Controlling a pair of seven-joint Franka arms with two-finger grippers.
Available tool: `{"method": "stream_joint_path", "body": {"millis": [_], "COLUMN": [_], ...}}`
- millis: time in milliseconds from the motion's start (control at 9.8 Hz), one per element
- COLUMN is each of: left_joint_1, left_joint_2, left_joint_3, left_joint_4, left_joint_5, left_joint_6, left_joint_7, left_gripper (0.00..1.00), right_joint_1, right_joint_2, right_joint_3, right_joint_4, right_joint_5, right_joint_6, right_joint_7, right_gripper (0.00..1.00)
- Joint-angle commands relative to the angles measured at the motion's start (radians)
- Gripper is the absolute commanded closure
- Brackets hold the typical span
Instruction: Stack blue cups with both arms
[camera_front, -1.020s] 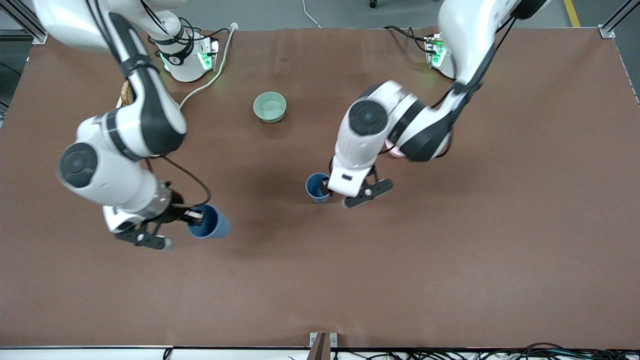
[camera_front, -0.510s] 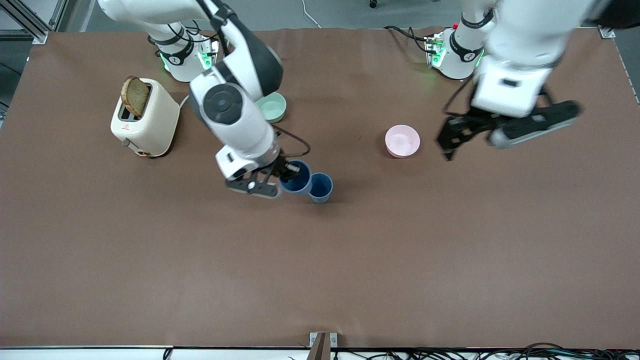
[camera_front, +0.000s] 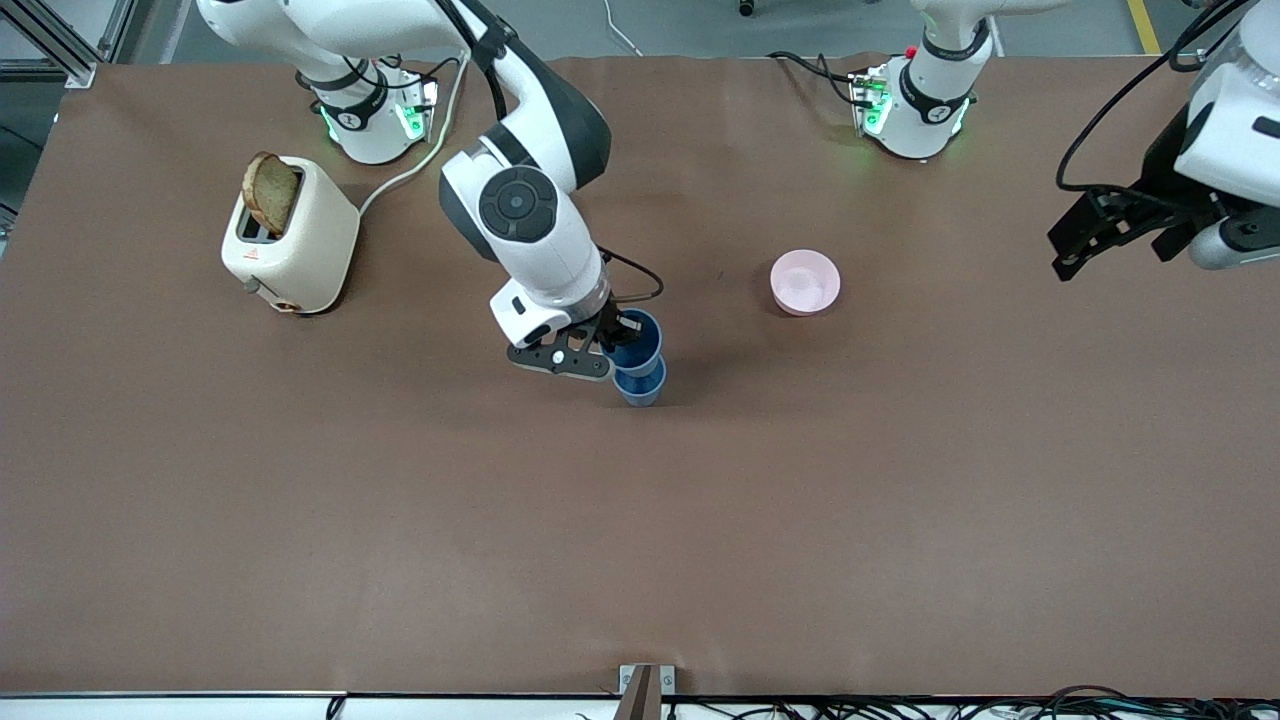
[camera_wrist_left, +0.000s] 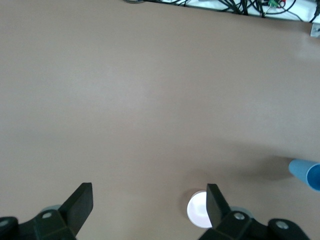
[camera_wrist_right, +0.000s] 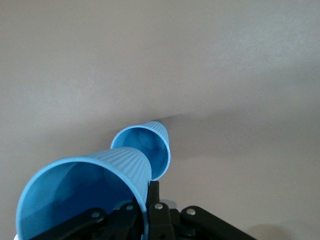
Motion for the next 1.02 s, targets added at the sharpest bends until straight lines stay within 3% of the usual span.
{"method": "stream_joint_path", "body": {"millis": [0, 102, 204, 612, 918], "left_joint_1": [-0.019, -0.101, -0.116, -0.093, -0.099], "left_joint_2": [-0.031, -0.038, -0.047, -0.046, -0.051], "left_joint_3": [0.056, 0.165, 0.205, 0.201, 0.155], "left_joint_4": [-0.080, -0.112, -0.122, -0.137, -0.203], "left_joint_5": [-0.024, -0.040, -0.068, -0.077, -0.077], "left_joint_6": [-0.013, -0.013, -0.013, 0.002, 0.001], "left_joint_7": [0.079, 0.106, 0.133, 0.138, 0.138], "left_gripper": [0.00, 0.00, 0.00, 0.00, 0.00], "right_joint_1": [0.014, 0.014, 0.017, 0.017, 0.015], "right_joint_2": [0.008, 0.014, 0.019, 0.039, 0.046], "right_joint_3": [-0.011, -0.011, -0.012, -0.012, -0.014], "right_joint_4": [-0.014, -0.014, -0.017, -0.022, -0.022], "right_joint_5": [-0.015, -0.015, -0.017, -0.038, -0.040], "right_joint_6": [0.033, 0.034, 0.034, 0.045, 0.059], "right_joint_7": [0.006, 0.006, 0.004, 0.003, 0.003], "right_gripper": [0.99, 0.99, 0.98, 0.98, 0.98]}}
